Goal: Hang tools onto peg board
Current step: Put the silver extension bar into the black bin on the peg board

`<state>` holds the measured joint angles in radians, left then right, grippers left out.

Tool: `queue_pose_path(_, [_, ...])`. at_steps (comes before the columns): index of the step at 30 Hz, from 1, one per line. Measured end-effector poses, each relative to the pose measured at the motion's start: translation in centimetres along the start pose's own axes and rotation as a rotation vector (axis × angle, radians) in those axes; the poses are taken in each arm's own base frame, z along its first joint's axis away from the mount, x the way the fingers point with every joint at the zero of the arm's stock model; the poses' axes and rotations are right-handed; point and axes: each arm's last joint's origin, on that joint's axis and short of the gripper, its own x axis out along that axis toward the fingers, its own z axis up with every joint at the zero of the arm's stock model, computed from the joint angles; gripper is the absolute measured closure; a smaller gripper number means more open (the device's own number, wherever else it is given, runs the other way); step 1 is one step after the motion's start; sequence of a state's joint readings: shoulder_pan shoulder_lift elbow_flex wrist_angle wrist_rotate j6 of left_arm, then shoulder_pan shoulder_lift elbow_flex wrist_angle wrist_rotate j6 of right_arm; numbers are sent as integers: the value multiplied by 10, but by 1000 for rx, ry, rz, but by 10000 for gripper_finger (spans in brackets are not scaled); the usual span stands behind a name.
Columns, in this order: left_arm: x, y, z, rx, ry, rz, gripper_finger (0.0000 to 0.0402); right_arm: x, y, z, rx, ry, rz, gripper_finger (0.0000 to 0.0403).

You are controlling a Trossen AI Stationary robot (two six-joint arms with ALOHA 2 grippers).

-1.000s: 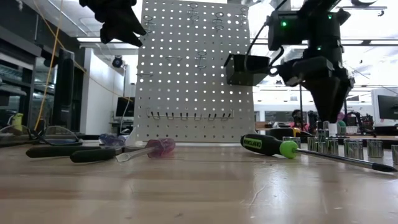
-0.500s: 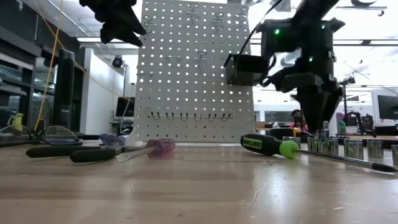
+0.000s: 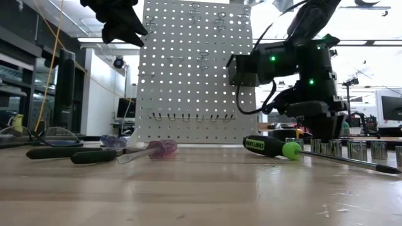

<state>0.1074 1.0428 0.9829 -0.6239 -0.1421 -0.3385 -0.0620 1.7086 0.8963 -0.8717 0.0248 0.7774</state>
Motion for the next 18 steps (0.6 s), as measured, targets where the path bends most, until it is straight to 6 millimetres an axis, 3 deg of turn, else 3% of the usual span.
queue_pose_path(3, [0, 0, 0, 1, 0, 0, 229, -3, -2, -2, 0, -2, -5, 333])
queue_pose_path(6, [0, 0, 0, 1, 1, 0, 229, -12, -7, -7, -23, -6, -16, 336])
queue_pose_path(9, [0, 0, -1, 2, 8, 2, 229, -33, -15, -19, -51, -6, -28, 336])
queue_pose_path(14, [0, 0, -1, 30, 11, 3, 229, -90, -27, -44, -47, -98, 39, 336])
queue_pose_path(18, [0, 0, -1, 35, 10, 5, 229, -150, -28, -47, 44, -390, 269, 336])
